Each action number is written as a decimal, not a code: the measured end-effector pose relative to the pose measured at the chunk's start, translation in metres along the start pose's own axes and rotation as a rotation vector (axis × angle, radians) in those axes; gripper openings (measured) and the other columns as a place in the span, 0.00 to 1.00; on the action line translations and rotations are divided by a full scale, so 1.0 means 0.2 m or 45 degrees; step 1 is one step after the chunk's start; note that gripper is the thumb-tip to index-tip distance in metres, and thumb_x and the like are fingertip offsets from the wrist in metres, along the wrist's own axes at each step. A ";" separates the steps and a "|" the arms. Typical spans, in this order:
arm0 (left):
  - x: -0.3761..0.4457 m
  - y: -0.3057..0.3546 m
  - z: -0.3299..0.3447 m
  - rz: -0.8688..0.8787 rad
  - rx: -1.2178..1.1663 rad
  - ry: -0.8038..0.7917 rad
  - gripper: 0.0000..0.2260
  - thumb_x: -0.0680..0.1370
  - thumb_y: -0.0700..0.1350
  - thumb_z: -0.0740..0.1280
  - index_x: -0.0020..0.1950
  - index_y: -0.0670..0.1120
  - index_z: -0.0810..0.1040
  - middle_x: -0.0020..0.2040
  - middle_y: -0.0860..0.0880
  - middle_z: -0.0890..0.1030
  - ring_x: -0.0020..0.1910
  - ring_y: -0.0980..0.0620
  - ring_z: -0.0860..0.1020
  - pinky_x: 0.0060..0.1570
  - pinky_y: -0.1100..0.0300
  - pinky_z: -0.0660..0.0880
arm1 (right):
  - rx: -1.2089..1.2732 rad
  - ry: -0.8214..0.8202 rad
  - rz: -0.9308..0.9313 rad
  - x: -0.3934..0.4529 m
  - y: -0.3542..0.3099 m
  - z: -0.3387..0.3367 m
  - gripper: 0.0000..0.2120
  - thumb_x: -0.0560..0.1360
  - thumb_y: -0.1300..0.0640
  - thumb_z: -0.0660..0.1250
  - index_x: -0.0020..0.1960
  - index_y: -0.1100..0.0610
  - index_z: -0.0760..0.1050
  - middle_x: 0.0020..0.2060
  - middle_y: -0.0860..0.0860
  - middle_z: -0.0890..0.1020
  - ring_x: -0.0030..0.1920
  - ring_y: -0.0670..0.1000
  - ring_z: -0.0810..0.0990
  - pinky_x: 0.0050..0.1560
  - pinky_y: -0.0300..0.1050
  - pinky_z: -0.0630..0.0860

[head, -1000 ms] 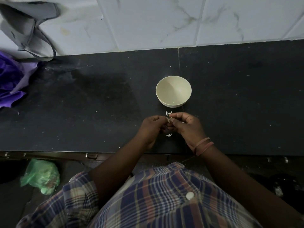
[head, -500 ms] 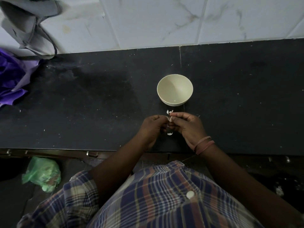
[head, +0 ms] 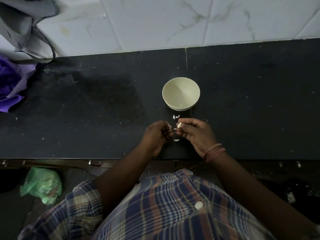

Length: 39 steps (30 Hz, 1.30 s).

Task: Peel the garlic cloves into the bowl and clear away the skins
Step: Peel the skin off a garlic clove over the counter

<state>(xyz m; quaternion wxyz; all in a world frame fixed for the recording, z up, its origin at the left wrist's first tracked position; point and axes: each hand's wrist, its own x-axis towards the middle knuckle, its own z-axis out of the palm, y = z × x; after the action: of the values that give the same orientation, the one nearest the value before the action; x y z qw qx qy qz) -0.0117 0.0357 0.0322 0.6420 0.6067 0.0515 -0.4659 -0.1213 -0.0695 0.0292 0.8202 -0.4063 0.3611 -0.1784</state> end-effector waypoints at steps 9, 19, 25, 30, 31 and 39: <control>0.03 -0.02 0.01 0.163 0.377 0.197 0.05 0.75 0.33 0.72 0.48 0.40 0.79 0.46 0.38 0.84 0.43 0.44 0.84 0.46 0.52 0.84 | 0.012 0.015 -0.014 0.00 0.01 0.00 0.09 0.75 0.73 0.67 0.52 0.63 0.79 0.44 0.60 0.85 0.42 0.55 0.85 0.47 0.46 0.84; 0.04 -0.03 -0.02 0.185 0.490 0.278 0.10 0.79 0.33 0.66 0.53 0.44 0.84 0.45 0.46 0.85 0.43 0.46 0.84 0.47 0.51 0.83 | -0.200 0.039 -0.135 0.02 0.01 0.03 0.13 0.75 0.74 0.64 0.52 0.61 0.81 0.45 0.54 0.83 0.47 0.58 0.86 0.53 0.51 0.83; 0.03 -0.03 -0.02 0.296 0.472 0.167 0.05 0.80 0.41 0.70 0.53 0.45 0.85 0.45 0.43 0.87 0.40 0.50 0.84 0.38 0.60 0.81 | -0.227 0.041 -0.151 0.02 0.02 0.04 0.11 0.75 0.74 0.64 0.50 0.64 0.80 0.48 0.61 0.84 0.48 0.59 0.86 0.53 0.51 0.83; 0.00 -0.03 0.01 0.246 0.301 -0.035 0.07 0.80 0.38 0.69 0.56 0.39 0.84 0.45 0.41 0.86 0.39 0.51 0.85 0.35 0.63 0.79 | -0.260 0.065 -0.133 0.02 0.04 0.04 0.06 0.74 0.68 0.72 0.50 0.64 0.81 0.48 0.65 0.84 0.50 0.65 0.84 0.54 0.59 0.82; 0.00 -0.04 0.01 0.235 0.284 -0.051 0.07 0.79 0.38 0.69 0.55 0.39 0.84 0.45 0.41 0.86 0.40 0.50 0.85 0.36 0.62 0.79 | -0.312 0.071 -0.149 0.02 0.05 0.03 0.06 0.73 0.67 0.72 0.50 0.64 0.82 0.47 0.64 0.84 0.49 0.65 0.84 0.53 0.60 0.82; 0.01 -0.06 -0.01 0.256 0.239 -0.035 0.04 0.77 0.37 0.72 0.50 0.40 0.86 0.46 0.39 0.86 0.47 0.39 0.85 0.46 0.52 0.82 | -0.623 0.061 -0.219 0.00 -0.01 0.02 0.05 0.74 0.67 0.72 0.49 0.67 0.82 0.41 0.60 0.86 0.37 0.48 0.85 0.38 0.38 0.81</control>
<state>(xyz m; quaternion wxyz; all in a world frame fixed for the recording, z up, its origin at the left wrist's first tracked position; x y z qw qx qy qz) -0.0162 0.0386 0.0214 0.6264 0.6598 -0.0622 -0.4103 -0.1173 -0.0682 0.0318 0.6705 -0.6175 0.3769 -0.1645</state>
